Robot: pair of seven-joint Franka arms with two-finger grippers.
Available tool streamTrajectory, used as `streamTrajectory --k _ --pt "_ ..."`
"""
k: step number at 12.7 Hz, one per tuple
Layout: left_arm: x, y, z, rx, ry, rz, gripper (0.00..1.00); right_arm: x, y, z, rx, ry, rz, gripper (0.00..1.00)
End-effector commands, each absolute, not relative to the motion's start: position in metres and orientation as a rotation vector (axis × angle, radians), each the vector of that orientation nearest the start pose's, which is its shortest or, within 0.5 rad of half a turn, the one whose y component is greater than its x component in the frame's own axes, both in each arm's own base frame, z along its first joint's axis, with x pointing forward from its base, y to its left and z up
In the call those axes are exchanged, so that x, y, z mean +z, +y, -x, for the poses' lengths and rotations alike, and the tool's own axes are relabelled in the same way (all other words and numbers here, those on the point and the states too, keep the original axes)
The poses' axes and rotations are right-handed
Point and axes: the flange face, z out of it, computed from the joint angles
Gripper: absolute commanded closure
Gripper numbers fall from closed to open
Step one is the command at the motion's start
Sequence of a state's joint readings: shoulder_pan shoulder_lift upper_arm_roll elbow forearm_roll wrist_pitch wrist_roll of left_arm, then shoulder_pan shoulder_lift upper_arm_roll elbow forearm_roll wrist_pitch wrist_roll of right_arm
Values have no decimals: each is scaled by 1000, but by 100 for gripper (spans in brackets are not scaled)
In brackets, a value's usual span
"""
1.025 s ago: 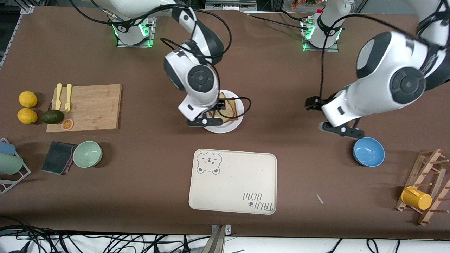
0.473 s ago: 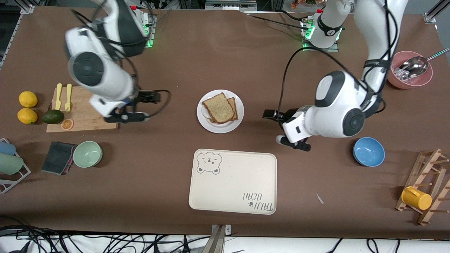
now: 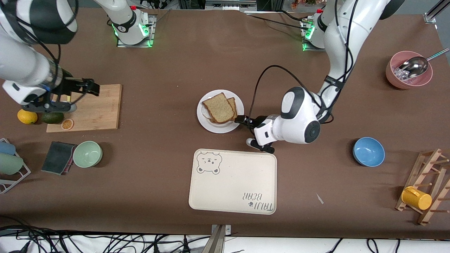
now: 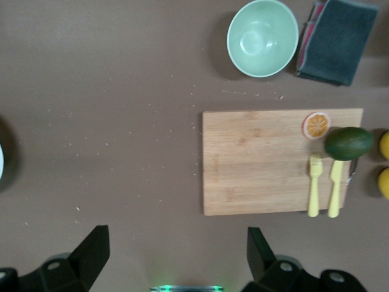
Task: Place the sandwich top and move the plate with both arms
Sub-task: 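Raise the right gripper away while the left gripper reaches the plate rim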
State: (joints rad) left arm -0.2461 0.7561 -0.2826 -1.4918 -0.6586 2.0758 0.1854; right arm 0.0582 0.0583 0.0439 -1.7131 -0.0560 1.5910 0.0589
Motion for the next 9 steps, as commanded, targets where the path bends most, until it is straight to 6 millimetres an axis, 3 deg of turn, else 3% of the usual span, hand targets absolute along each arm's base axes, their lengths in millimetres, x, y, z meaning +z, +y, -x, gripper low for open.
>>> streamTrajectory --k 1,3,5,7,9 --pt "211 -354 -614 -279 -410 -2223 24 554 19 -537 292 -89 3191 0" --pt "185 -349 -612 -279 -451 -2194 28 562 -8 -542 262 -11 3149 0" --pt "159 -342 -612 -294 -468 -2193 30 562 -6 -538 304 -25 3138 0" --pt "157 -341 -612 -273 -511 -2181 35 567 0 -537 288 -25 3142 0" --pt "138 -341 -607 -297 -507 -2177 52 570 3 -538 274 -34 3148 0"
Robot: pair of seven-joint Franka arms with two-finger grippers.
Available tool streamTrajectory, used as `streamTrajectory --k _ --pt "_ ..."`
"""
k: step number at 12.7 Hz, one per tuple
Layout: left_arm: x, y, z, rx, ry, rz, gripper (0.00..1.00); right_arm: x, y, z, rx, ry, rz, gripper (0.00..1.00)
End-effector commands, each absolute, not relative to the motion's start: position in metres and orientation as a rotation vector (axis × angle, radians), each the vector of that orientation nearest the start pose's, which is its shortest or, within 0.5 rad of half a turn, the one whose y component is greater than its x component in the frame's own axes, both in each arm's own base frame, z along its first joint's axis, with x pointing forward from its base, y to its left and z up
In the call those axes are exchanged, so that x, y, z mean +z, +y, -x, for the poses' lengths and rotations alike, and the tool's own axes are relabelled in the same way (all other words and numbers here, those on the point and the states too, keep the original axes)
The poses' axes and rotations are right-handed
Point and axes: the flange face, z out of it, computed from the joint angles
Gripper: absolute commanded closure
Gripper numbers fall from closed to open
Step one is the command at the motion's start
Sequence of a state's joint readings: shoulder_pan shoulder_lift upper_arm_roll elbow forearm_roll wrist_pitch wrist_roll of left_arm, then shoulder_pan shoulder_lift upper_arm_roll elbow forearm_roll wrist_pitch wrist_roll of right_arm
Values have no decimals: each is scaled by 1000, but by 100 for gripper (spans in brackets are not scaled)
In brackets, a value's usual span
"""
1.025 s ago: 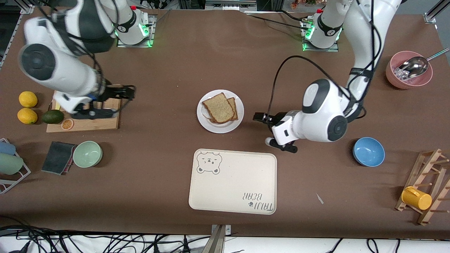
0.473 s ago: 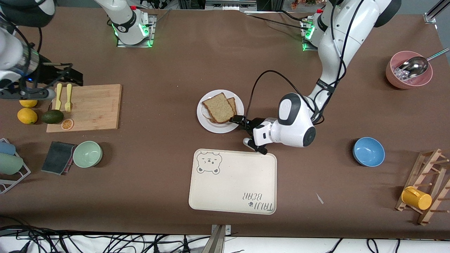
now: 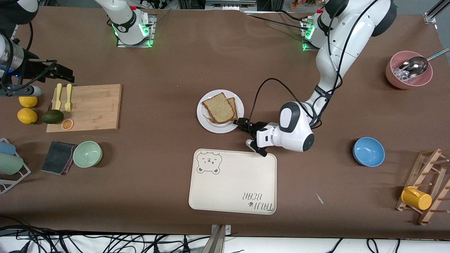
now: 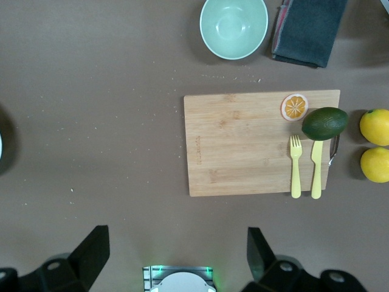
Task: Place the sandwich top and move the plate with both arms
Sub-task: 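Raise the right gripper away while the left gripper reaches the plate rim, then grip the white plate rim with the left gripper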
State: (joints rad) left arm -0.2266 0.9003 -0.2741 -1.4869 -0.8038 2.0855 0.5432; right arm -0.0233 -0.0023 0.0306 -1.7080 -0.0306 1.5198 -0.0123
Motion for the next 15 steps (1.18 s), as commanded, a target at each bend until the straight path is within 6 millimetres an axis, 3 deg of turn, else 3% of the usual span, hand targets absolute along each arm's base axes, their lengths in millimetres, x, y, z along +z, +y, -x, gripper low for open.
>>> streamTrajectory --k 1,7,9,12,13,15 --pt "134 -344 -604 -295 -520 -2168 56 577 4 -541 235 -37 3148 0" --pt "125 -350 -599 -295 -522 -2161 63 586 5 -557 100 -44 3172 0" --pt "120 -362 -593 -301 -478 -2132 69 586 4 -557 102 -44 3170 0" --pt "119 -372 -591 -265 -461 -2146 86 586 7 -557 100 -49 3173 0" --pt "119 -370 -592 -263 -459 -2148 100 586 7 -557 102 -49 3173 0" --pt "120 -367 -594 -241 -485 -2139 100 584 7 -558 104 -47 3173 0"
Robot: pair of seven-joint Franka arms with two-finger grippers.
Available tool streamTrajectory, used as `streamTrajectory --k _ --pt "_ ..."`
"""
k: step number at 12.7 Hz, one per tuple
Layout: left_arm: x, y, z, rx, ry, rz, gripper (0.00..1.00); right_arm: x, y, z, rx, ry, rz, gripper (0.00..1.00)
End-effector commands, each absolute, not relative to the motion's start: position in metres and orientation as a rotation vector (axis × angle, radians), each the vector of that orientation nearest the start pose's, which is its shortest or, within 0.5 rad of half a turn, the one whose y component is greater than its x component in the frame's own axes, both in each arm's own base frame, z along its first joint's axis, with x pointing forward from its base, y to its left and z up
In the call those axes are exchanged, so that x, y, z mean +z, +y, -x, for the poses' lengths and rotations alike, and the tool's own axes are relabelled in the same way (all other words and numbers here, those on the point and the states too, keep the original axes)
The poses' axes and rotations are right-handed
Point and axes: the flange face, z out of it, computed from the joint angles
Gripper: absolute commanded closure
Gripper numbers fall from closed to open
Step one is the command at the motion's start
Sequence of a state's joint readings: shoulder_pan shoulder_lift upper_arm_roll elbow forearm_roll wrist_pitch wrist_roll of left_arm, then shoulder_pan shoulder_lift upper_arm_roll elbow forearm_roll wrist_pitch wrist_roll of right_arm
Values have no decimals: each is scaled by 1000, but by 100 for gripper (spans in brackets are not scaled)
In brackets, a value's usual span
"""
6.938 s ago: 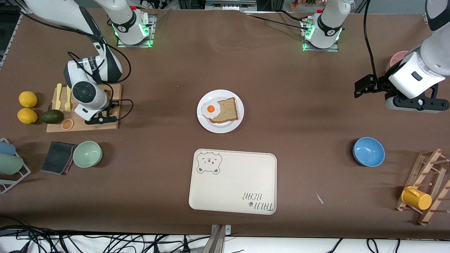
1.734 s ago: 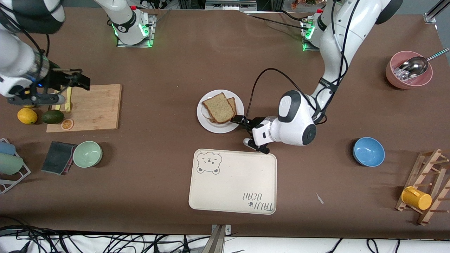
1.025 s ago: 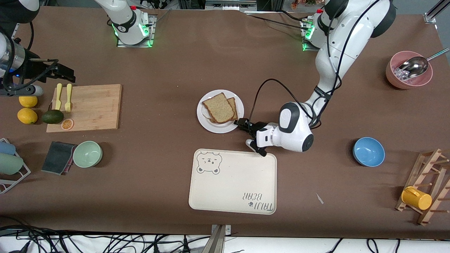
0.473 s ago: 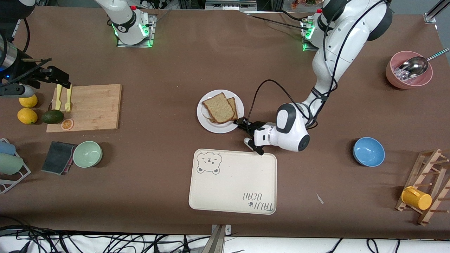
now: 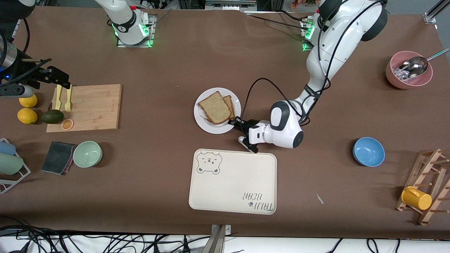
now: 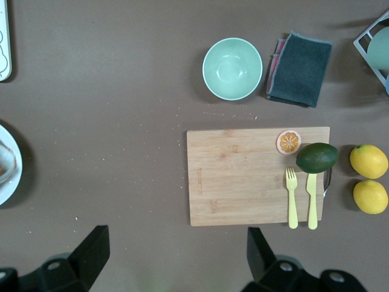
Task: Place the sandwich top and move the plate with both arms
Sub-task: 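Grip the white plate rim with the left gripper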
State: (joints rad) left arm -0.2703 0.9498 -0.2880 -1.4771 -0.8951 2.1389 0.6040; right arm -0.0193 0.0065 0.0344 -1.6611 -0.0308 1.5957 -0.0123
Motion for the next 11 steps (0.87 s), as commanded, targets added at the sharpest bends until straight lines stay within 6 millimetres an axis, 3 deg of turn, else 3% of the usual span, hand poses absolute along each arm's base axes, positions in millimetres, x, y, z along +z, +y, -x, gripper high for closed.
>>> streamTrajectory --k 1,4,7,11 --pt "123 -366 -596 -235 -486 -2138 100 583 7 -558 109 -25 3174 0" --pt "141 -357 -609 -195 -489 -2133 100 582 6 -558 114 -20 3173 0" --pt "176 -358 -629 -134 -495 -2096 100 582 6 -558 114 -18 3173 0" --pt "214 -331 -663 -35 -416 -2019 100 581 6 -558 119 -15 3173 0"
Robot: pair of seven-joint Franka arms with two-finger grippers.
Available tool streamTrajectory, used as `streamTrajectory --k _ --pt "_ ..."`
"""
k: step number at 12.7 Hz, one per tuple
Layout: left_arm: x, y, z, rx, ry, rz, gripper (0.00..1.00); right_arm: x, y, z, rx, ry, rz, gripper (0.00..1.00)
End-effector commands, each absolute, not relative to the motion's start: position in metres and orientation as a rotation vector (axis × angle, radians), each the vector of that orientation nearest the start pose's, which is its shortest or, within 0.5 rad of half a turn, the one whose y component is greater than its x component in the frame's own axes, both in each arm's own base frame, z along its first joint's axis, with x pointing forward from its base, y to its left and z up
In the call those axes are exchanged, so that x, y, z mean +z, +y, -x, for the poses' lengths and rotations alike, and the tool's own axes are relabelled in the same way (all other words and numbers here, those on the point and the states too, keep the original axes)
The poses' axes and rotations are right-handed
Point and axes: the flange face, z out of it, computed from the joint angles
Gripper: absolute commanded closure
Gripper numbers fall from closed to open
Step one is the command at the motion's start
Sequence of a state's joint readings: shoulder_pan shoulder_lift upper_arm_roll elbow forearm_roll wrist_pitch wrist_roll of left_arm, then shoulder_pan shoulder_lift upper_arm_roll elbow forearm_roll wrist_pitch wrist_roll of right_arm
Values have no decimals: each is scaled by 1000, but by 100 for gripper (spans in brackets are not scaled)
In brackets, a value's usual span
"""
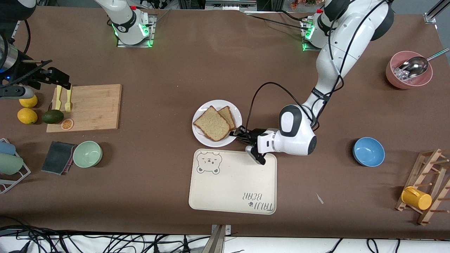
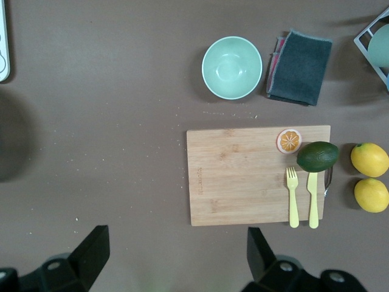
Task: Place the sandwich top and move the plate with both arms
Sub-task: 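Slide the plate with the left gripper onto the BEAR tray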
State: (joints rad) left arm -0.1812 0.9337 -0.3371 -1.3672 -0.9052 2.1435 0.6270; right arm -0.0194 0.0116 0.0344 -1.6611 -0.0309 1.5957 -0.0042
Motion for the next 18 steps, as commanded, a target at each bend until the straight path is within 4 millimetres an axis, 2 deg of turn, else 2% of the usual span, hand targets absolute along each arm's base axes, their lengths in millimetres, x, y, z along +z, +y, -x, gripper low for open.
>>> streamTrajectory --k 1,3,4,6,9,11,13,18 --pt "218 -328 -669 -18 -401 -2012 100 581 6 -558 119 -15 3173 0" --pt "222 -322 -684 35 -324 -1984 100 581 6 -558 119 -15 3173 0" --pt "219 -310 -694 81 -243 -1974 100 581 6 -558 119 -15 3173 0" --pt "224 -300 -708 154 -112 -1960 100 581 6 -558 119 -17 3172 0" --pt "200 -279 -732 275 28 -1997 100 581 6 -558 119 -15 3172 0" --pt "185 -270 -734 316 81 -2035 100 581 6 -558 119 -15 3172 0" --pt "161 -259 -735 333 124 -2064 100 580 7 -558 123 -17 3172 0" --pt "131 -244 -736 329 174 -2079 100 581 6 -557 128 -15 3173 0"
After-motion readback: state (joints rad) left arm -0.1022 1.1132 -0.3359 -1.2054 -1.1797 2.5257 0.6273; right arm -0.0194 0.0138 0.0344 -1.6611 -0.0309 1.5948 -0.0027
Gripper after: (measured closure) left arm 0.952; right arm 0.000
